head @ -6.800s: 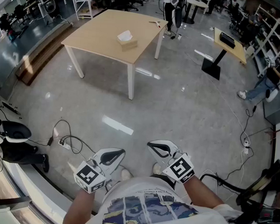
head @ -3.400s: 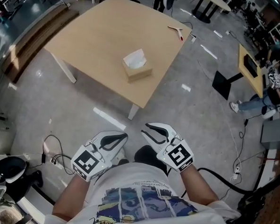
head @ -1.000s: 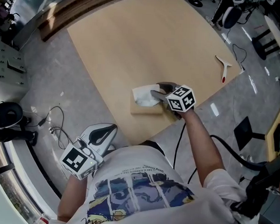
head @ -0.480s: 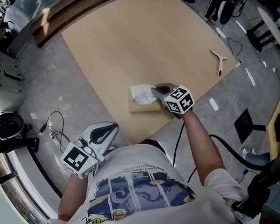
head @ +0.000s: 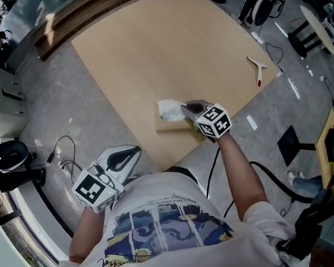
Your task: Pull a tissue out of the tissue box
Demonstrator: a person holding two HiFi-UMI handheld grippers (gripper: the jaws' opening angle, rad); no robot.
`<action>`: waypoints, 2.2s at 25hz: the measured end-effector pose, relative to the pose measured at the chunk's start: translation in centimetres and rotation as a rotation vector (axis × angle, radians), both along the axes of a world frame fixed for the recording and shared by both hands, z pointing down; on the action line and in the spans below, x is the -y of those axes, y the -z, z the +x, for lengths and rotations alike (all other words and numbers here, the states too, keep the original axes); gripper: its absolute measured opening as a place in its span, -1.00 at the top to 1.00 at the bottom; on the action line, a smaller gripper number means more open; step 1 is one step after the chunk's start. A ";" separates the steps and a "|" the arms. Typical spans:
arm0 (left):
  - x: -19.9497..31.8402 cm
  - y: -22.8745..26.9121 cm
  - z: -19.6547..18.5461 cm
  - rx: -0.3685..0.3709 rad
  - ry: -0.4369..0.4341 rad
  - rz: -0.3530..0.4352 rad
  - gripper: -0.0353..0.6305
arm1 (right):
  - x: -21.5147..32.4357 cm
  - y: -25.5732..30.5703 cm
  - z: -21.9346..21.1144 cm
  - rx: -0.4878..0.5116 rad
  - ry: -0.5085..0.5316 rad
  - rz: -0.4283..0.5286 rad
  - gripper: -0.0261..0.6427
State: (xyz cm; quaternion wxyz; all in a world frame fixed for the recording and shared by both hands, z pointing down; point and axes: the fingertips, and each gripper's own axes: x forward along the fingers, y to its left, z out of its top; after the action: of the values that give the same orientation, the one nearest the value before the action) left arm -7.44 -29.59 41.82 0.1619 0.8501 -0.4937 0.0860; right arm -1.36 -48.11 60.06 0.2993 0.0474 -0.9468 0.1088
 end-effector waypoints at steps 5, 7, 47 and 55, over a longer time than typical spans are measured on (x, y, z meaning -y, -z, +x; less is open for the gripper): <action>-1.5 0.1 -1.3 -0.008 -0.020 0.007 0.88 | -0.9 0.9 -0.5 -0.011 -0.024 0.044 0.91; -2.0 0.1 -1.6 -0.010 -0.033 0.007 0.88 | -1.2 1.2 -0.3 -0.014 -0.040 0.058 0.91; -16.8 0.6 -4.0 -0.045 -0.274 0.071 0.88 | -18.4 19.7 1.6 0.192 -0.358 0.402 0.91; -19.4 -0.3 -4.1 -0.070 -0.304 0.075 0.88 | -24.5 23.3 1.0 0.229 -0.351 0.457 0.91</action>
State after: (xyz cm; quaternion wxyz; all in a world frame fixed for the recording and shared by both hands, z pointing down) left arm -11.51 -10.15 42.14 0.1323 0.9229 -0.3564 0.0615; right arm -0.35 -23.63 36.74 0.1490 0.2637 -0.9516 -0.0523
